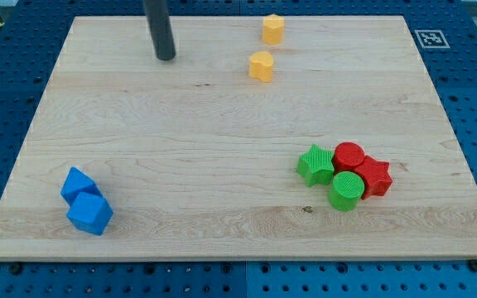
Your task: Push the yellow heart to the right of the blue triangle
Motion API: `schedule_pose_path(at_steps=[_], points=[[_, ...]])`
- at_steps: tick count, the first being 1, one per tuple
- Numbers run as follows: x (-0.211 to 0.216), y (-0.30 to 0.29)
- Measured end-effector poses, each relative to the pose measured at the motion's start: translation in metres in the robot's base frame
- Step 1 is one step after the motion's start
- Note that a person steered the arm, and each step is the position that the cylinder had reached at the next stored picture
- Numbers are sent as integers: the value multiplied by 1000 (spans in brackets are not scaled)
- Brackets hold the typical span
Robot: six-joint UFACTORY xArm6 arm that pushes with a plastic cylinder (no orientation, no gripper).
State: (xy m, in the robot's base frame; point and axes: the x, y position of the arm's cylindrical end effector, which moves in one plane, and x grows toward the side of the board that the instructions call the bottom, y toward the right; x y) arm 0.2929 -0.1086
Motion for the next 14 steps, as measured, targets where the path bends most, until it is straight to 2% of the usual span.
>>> schedule_pose_path(at_steps=[1, 4, 5, 6, 7, 9, 13, 14], points=[[0, 52], [1, 143], [21, 168], [80, 140], [130, 89], [102, 120], [112, 45], [81, 54]])
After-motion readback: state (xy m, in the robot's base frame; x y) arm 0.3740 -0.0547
